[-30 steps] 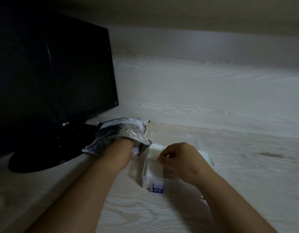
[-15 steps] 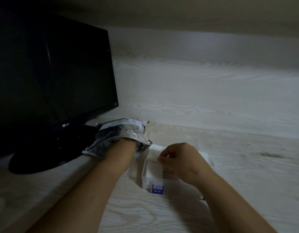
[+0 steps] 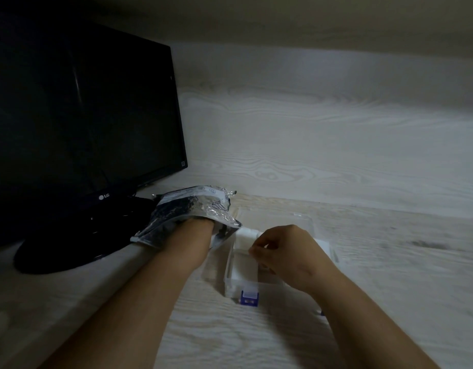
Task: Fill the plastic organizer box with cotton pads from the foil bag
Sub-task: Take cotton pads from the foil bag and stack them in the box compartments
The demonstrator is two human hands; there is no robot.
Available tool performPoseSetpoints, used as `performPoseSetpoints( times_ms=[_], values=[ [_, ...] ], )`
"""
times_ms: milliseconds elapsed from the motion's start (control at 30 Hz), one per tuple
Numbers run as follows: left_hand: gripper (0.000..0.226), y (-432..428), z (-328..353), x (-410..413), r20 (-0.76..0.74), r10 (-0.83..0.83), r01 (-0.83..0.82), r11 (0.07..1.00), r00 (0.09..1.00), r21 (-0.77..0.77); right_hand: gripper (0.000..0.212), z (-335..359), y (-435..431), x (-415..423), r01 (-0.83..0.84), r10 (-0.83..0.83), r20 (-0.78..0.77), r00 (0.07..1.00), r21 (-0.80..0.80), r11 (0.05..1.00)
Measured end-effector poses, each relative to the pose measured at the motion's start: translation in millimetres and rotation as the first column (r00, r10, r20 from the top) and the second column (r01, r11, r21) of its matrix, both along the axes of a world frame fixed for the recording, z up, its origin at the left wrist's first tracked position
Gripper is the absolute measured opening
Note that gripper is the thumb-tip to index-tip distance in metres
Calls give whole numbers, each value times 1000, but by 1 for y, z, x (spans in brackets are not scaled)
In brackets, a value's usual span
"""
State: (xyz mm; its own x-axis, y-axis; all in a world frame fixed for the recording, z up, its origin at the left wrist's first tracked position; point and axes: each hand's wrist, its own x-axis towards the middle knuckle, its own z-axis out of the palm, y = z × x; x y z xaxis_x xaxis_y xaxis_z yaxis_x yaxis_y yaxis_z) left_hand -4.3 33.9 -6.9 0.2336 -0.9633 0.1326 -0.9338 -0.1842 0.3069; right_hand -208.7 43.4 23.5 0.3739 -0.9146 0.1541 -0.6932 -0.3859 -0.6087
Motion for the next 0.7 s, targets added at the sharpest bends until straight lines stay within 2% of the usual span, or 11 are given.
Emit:
performPoseSetpoints(
  times_ms=[67, 200, 333, 400, 500, 633, 700],
  values=[
    [33, 0, 1, 0, 18, 6, -7, 999, 1000, 33, 11, 0, 0, 0, -3, 3, -5, 1000, -1, 1000],
    [34, 0, 1, -3, -13, 4, -4, 1000, 1000, -22, 12, 1, 0, 1, 1, 0, -10, 1000, 9, 1000],
    [56, 2, 7, -6, -127, 56, -68, 993, 990, -91, 12, 0, 0, 0, 2, -2, -1, 1000, 12, 1000],
    [56, 7, 11, -6, -76, 65, -73, 993, 995, -96, 12, 1, 0, 0, 2, -2, 0, 1000, 15, 1000],
    [42, 16, 15, -6, 97, 68, -56, 991, 993, -122, 12, 0, 0, 0, 3, -3, 7, 1000, 13, 1000],
    [32, 23, 16, -6, 61, -66, 73, 990, 996, -118, 13, 0, -1, 0, 8, -8, 16, 1000, 15, 1000],
    [32, 26, 16, -5, 94, -111, 124, 983, 989, -137, 14, 0, -1, 0, 10, -10, 8, 1000, 15, 1000]
  ],
)
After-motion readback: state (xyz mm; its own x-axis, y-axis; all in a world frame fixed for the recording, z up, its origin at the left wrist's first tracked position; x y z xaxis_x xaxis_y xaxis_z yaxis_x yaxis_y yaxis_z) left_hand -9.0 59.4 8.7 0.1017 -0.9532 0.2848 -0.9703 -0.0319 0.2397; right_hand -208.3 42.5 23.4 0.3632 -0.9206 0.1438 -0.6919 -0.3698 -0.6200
